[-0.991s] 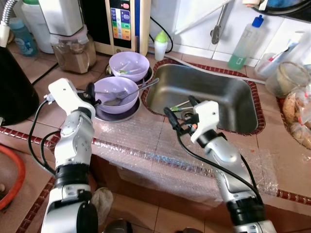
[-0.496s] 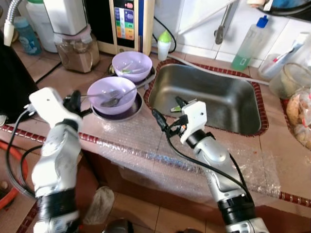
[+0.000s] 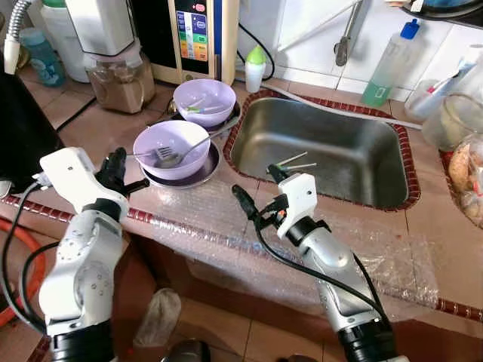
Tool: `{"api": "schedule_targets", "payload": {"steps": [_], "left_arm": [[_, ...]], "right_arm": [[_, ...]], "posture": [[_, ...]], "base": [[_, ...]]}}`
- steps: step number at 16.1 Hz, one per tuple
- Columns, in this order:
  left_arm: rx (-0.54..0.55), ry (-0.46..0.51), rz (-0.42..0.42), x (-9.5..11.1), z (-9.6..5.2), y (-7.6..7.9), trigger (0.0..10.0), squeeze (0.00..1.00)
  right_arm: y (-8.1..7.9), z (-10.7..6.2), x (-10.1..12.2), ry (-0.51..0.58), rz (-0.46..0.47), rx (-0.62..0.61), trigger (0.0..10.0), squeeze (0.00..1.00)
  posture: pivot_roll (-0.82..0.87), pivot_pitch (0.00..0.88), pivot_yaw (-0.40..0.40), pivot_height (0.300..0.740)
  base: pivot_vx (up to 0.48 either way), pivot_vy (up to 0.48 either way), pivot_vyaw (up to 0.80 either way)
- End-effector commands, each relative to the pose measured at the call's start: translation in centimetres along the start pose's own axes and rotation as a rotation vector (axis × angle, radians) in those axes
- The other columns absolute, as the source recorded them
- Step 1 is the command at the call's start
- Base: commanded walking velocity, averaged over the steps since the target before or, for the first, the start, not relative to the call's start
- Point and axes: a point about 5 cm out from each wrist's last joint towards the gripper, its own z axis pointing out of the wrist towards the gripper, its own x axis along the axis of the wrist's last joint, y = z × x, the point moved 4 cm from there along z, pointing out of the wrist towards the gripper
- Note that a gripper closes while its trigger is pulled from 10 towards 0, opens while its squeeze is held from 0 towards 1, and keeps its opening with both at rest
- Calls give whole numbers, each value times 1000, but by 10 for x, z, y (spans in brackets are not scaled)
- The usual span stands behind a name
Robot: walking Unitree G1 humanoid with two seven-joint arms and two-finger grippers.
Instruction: Kitchen organization
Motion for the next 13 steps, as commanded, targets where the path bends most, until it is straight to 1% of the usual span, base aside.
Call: {"api": "schedule_targets", "payload": {"steps": [1,3,4,5,7,9,11,12,13], "left_arm": [[29,-78,18,-19,2,-7,0,0],[35,-72,18,-26,3,-11,0,0],[21,-60,41,-27,6,-9,0,0],[9,-44,49,-24,9,-7,0,0],[1,-35,70,-27,16,-5,0,0],[-26,-1,92,-19,19,3,0,0],[-33,6,118,-18,18,7,0,0],[-48,18,108,-16,17,11,0,0],[-66,31,131,-14,15,15,0,0]], "right_arm": [[9,0,8,18,-20,-33,10000,0],[10,-3,5,15,-20,-47,10000,0],[11,-4,6,17,-19,-51,10000,0],[11,-3,8,18,-21,-51,10000,0],[11,3,9,28,-31,-47,10000,0],[17,9,15,51,-40,-66,10000,0],[23,12,15,57,-45,-91,10000,0],[27,14,18,61,-45,-105,10000,0],[29,14,16,59,-48,-107,10000,0]], "posture": [[68,55,16,740],[47,38,9,740],[40,29,7,740],[38,24,8,740],[38,4,20,740],[36,0,23,740],[33,0,21,740],[30,0,21,740],[29,0,18,740]], "base": [[0,0,0],[0,0,0],[0,0,0],[0,0,0],[0,0,0],[0,0,0],[0,0,0],[0,0,0],[0,0,0]]}}
